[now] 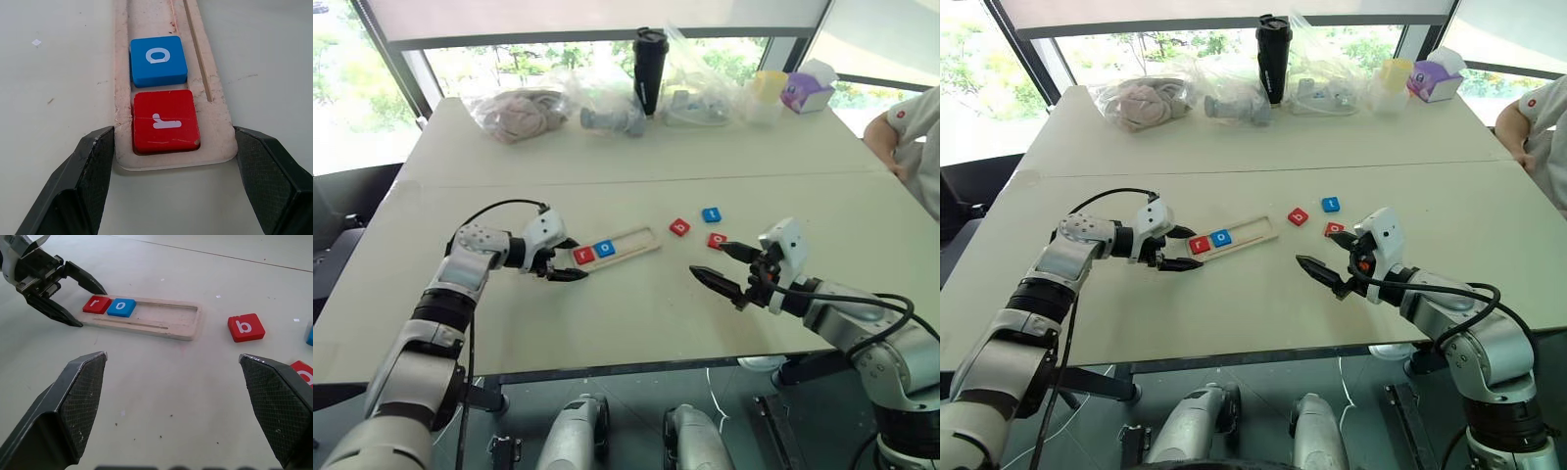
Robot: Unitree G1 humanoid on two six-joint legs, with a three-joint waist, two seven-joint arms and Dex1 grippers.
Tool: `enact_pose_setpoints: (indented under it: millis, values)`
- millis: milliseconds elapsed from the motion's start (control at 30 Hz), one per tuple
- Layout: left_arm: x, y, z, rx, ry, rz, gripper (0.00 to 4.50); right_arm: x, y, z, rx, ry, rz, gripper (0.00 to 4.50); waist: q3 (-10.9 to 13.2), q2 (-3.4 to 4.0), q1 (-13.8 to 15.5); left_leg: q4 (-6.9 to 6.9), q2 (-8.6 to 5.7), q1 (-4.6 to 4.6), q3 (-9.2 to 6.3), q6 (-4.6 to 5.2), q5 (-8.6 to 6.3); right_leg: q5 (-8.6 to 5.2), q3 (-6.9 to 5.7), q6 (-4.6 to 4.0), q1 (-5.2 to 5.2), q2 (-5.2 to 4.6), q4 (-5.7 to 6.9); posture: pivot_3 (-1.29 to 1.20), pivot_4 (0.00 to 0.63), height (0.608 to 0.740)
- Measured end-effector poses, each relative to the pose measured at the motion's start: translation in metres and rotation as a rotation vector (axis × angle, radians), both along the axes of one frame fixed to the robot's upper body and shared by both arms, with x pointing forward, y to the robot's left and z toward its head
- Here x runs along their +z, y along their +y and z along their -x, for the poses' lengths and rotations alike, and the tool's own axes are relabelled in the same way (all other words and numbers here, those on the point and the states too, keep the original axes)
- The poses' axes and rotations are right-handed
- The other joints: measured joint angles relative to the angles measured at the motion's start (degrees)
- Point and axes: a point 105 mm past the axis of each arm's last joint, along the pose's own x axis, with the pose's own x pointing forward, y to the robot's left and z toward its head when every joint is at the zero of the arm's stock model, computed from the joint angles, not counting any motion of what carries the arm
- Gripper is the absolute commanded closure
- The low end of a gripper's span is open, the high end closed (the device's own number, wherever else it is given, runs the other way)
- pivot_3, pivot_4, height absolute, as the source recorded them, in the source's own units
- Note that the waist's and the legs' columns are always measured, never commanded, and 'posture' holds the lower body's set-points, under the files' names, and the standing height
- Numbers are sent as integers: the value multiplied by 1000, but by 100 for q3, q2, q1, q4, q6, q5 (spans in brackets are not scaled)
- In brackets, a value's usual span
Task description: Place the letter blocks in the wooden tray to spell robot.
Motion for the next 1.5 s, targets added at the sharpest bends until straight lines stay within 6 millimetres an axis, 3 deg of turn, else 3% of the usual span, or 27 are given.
enact_pose_setpoints:
  millis: [300, 467, 567, 733, 800, 833, 1100, 1267, 1400, 1500]
  values:
    - [2, -1, 0, -37, -9, -16, 1321, 2, -3, 0, -9, -5, -3, 0, 0, 0, -6, -1, 0, 1, 1, 0, 0, 1, 0, -2, 0, -1, -1, 0, 150, 740]
    - [4, 8, 31, -197, -14, -98, 1321, 2, -22, 6, -30, 7, 36, 0, 0, 1, -39, -20, 0, -8, 29, 7, -4, 1, 1, -2, -4, -13, -3, 0, 150, 740]
    - [1, 2, 50, -262, 28, -92, 1321, 3, -31, 5, -55, 8, 45, 0, 1, 2, -35, -18, 1, -6, 29, 7, -4, 1, 0, -2, -3, -13, -2, 0, 150, 740]
    - [-4, -4, 61, -274, 28, -92, 1321, 2, -31, 6, -52, 11, 39, 0, 1, 2, -12, -7, 2, -3, 27, 8, -5, 1, -1, -3, -8, -13, -4, 0, 150, 740]
    - [-5, -5, 60, -265, 20, -92, 283, 1, -29, 6, -48, 14, 34, 0, 1, 2, -12, -7, 2, -3, 28, 9, -6, 1, -1, -3, -10, -14, -7, 0, 150, 740]
    - [-5, -5, 60, -265, 16, -95, 26, 0, -28, 5, -44, 17, 31, 0, 1, 2, -13, -7, 2, -3, 29, 9, -6, 1, -1, -3, -11, -14, -8, 0, 150, 740]
    - [-2, -9, 54, -261, -49, -112, 26, 0, -25, 2, -33, 20, 29, 0, 1, 2, -4, -9, 2, -3, 30, 9, -6, 2, -2, -3, -12, -14, -8, 0, 150, 740]
    - [23, 6, 50, -177, -16, -85, 26, 6, -23, -22, -55, -24, 69, 0, 3, 0, -66, -9, 8, -5, 47, 9, -6, 5, -8, -7, -10, -17, -2, 0, 150, 740]
    - [67, 21, 68, -153, 31, -19, 26, 11, -17, -61, -84, -59, 165, 0, 10, 3, -186, -14, 10, -9, 50, 8, -6, 5, -13, -7, -18, -17, -1, 0, 150, 740]
    - [80, 23, 89, -147, 78, 33, 26, 8, -4, -85, -49, -33, 184, 0, 13, 9, -221, -20, 11, -8, 54, 8, -5, 5, -13, -6, -19, -16, 2, 0, 150, 740]
